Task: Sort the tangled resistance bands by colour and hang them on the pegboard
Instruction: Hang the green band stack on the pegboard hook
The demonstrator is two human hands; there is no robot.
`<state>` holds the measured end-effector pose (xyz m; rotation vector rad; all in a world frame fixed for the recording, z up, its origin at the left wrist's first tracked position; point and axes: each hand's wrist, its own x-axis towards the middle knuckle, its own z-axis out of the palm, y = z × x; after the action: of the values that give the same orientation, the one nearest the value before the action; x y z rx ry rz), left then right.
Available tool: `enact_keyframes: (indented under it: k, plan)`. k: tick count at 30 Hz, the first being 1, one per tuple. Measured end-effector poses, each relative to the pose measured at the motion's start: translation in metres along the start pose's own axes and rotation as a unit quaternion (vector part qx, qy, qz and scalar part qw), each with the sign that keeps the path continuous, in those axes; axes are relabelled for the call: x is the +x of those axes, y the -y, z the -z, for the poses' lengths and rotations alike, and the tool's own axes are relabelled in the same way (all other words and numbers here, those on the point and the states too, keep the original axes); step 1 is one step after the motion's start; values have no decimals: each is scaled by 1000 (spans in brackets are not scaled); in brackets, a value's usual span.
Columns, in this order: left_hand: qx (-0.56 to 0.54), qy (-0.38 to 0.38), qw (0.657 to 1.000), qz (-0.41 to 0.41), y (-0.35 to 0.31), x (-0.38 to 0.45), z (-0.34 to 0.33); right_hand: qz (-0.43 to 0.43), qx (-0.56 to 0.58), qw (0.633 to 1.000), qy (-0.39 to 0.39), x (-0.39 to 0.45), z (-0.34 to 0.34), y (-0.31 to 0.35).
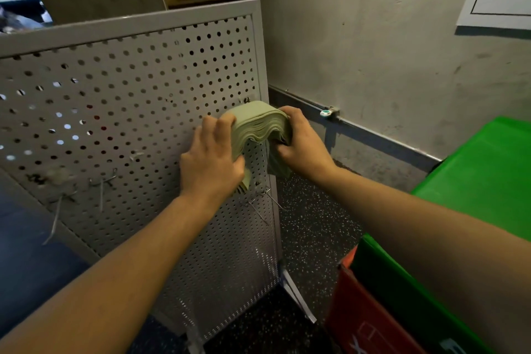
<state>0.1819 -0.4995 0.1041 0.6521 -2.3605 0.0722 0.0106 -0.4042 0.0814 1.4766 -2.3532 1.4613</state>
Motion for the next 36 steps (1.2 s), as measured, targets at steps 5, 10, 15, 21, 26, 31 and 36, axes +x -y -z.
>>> enact_keyframes:
  k: [5,10,15,21,26,31,36]
  plan:
    - [28,7,1000,-6,2,1,0,-15,55,998,-2,-1,-2,11]
    - [-7,7,1000,3,0,2,5,-23,82,996,21,-4,4,13]
    - [-44,8,999,1,-1,0,8,-30,66,997,30,-3,8,14]
    - [-54,17,998,2,2,-2,13,-23,52,998,29,-1,14,19]
    - [-18,25,1000,0,2,1,21,-28,43,998,31,1,18,22]
    - [15,33,999,-8,4,1,24,-43,23,998,30,1,23,21]
    - [9,32,999,-5,-2,-1,35,-58,2,998,34,-8,38,23]
